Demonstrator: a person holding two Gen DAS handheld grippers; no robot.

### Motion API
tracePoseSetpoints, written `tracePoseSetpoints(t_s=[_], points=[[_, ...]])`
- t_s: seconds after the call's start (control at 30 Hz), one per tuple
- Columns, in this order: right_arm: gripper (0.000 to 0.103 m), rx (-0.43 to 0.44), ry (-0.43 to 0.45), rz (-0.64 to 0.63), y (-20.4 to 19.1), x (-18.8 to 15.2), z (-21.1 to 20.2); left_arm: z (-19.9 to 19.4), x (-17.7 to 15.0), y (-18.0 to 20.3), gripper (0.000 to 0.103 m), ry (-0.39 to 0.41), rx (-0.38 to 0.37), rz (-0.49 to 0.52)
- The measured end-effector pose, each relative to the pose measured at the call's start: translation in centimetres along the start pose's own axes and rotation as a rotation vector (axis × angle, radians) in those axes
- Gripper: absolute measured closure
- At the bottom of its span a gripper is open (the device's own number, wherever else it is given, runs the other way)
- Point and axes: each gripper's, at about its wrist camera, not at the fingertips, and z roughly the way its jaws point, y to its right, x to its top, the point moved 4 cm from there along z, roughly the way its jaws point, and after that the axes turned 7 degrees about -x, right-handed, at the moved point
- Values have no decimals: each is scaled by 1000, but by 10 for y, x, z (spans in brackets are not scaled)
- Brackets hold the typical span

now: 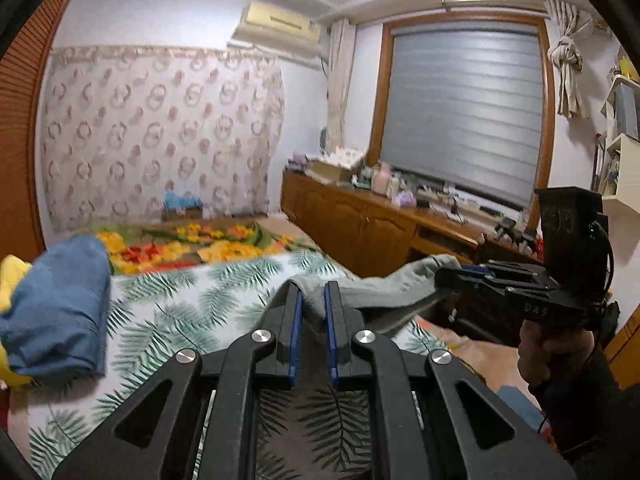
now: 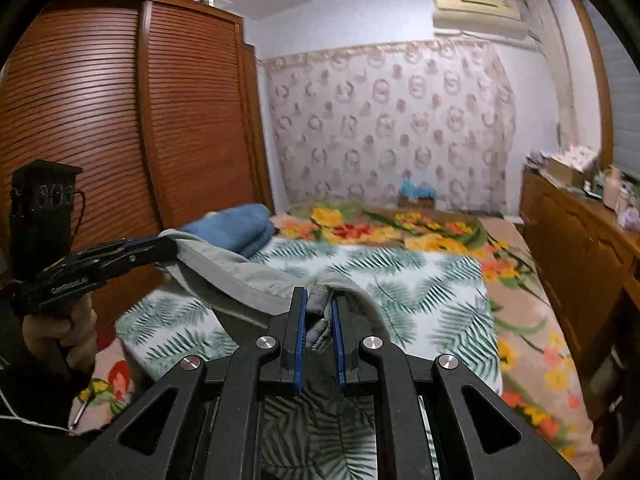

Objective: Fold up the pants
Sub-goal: 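Raise the held grey pants end high with both grippers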

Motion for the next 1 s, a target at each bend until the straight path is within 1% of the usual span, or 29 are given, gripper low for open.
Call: tracePoseSetpoints(t_s=[0.23,0.27,0.4,0.47,0.53,0.73,0.87,0.93,1.0], points=[[91,41,46,-41,-7,8,-8,-24,12,-11,91,59,38,12],[91,43,48,-47,-5,5,-3,-26,13,-12,91,64,41,13],[91,55,67,-74,-7,9,2,-31,18,-18,91,79,62,18],[91,57,73,-85,-3,8,5,-29,18,-22,91,78,76,22],[91,67,68,-80,1,9,14,-20,17,-35,91,65,107,18],[91,74,51,-98,4,7,32,-11,13,-58,91,50,142,1],[91,60,39,-108,8,17,45,0,20,-73,91,47,157,0],[91,48,33,-111,12,24,56,10,25,-85,91,33,159,-20],[91,32,25,-114,14,34,71,21,30,-93,91,24,165,-19]])
